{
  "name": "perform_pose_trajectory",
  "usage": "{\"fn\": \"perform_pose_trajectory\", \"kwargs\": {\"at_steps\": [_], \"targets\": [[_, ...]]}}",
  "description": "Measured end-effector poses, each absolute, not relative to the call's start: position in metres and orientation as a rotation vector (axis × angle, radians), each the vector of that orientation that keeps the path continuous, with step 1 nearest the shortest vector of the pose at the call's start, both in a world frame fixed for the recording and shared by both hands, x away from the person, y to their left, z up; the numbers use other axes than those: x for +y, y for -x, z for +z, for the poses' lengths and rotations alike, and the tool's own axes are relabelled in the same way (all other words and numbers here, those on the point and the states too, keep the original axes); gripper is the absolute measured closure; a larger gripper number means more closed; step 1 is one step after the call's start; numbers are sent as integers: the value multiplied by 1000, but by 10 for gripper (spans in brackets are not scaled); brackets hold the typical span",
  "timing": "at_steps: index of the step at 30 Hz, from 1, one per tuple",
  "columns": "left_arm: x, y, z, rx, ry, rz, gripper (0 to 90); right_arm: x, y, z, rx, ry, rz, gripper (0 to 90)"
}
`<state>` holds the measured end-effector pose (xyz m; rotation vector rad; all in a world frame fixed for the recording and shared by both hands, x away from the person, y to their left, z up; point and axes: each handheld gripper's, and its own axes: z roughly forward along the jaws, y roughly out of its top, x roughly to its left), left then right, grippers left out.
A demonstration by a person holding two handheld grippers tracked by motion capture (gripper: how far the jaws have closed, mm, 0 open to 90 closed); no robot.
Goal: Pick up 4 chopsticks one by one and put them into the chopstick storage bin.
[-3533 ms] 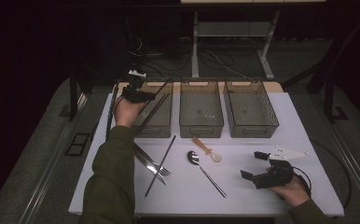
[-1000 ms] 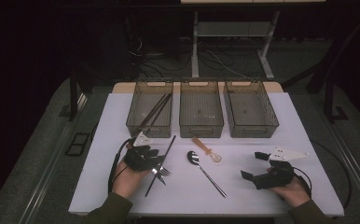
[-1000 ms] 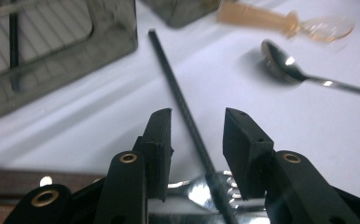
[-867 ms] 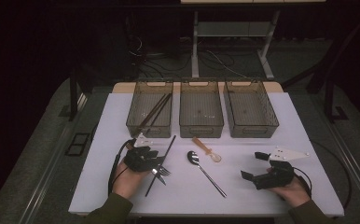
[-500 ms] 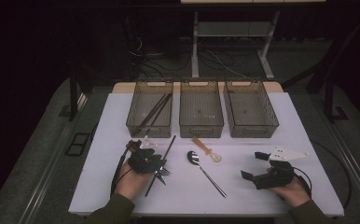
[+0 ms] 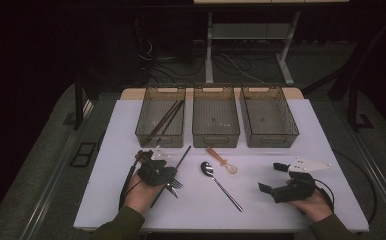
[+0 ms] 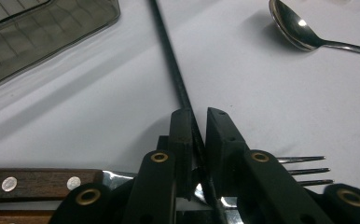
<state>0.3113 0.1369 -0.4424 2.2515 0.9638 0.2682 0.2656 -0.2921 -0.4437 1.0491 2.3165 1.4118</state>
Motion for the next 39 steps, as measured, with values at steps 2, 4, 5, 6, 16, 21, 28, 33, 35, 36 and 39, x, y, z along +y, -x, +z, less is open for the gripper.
{"fn": "perform_pose_trajectory", "kwargs": {"at_steps": [2, 4, 5, 6, 16, 21, 28, 33, 35, 36, 39], "targets": [[137, -312, -443, 964, -2250, 266, 825, -292, -266, -444, 2317, -1051, 1411, 23], [137, -312, -443, 966, -2249, 266, 828, -292, -266, -444, 2316, -1052, 1413, 24], [137, -312, -442, 966, -2250, 267, 831, -292, -266, -444, 2316, -1051, 1414, 23], [137, -312, -442, 967, -2251, 268, 841, -292, -266, -444, 2317, -1051, 1414, 24], [136, -312, -441, 974, -2260, 268, 859, -292, -266, -444, 2316, -1053, 1414, 24], [135, -312, -441, 964, -2272, 278, 860, -292, -266, -444, 2316, -1051, 1416, 23], [134, -312, -440, 945, -2280, 274, 860, -292, -265, -444, 2319, -1046, 1414, 24], [132, -312, -438, 918, -2293, 281, 860, -292, -266, -444, 2318, -1048, 1415, 23], [133, -312, -437, 916, -2291, 272, 860, -292, -265, -444, 2318, -1047, 1416, 24], [133, -312, -436, 921, -2287, 264, 860, -292, -265, -444, 2318, -1047, 1417, 24], [135, -312, -434, 898, -2285, 242, 859, -292, -265, -444, 2317, -1046, 1417, 23]]}}
